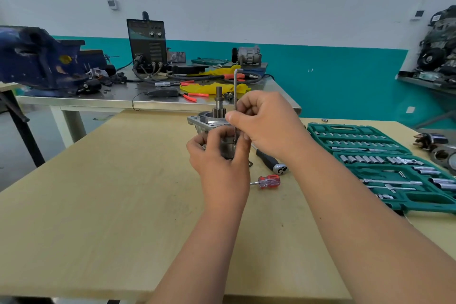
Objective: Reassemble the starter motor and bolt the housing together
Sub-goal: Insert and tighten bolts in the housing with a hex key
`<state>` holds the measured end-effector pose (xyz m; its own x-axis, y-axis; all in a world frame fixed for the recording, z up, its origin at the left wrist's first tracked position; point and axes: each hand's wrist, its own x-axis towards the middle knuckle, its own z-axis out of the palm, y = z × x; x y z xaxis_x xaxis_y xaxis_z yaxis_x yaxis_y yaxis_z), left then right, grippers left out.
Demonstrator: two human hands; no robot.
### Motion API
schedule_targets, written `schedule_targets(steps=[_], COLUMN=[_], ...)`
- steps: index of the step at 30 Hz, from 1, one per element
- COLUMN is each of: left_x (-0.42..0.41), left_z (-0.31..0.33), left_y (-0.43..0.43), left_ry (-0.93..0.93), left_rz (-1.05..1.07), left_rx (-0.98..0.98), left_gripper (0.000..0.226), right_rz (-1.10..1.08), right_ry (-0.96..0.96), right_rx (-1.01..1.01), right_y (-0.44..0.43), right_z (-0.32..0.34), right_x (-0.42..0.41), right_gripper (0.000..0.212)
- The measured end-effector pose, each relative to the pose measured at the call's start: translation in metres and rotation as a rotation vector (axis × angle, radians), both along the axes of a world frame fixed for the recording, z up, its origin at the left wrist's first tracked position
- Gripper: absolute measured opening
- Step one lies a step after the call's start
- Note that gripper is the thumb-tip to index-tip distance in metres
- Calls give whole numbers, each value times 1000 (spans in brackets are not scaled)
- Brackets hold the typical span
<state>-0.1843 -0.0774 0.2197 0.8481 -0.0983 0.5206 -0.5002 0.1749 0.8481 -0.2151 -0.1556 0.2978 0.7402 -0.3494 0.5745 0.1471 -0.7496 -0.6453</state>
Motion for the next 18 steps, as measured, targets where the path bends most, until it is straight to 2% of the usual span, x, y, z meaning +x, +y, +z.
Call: schedule_targets(steps=[5, 8, 11, 14, 18], left_x=[-3, -1, 5, 10, 12], left_z=[1, 3, 6, 6, 4], left_y=[-8, -11, -10, -8, -9], left_ry=[-44, -38, -60, -107, -116], left_rz=[103, 109, 111, 137, 128], left_rx=[55, 43, 55, 72, 82], left_gripper=[25, 13, 9, 13, 12], right_rz=[-37, -31, 88, 171, 125], right_ry=[-5, 13, 44, 65, 82], right_rx=[-31, -37, 60, 72, 4], right_y=[-3, -7, -10, -14, -14], right_z=[-1, 0, 6, 15, 20], right_x=[-2, -1, 0, 0, 3], right_gripper=[25, 20, 9, 16, 19])
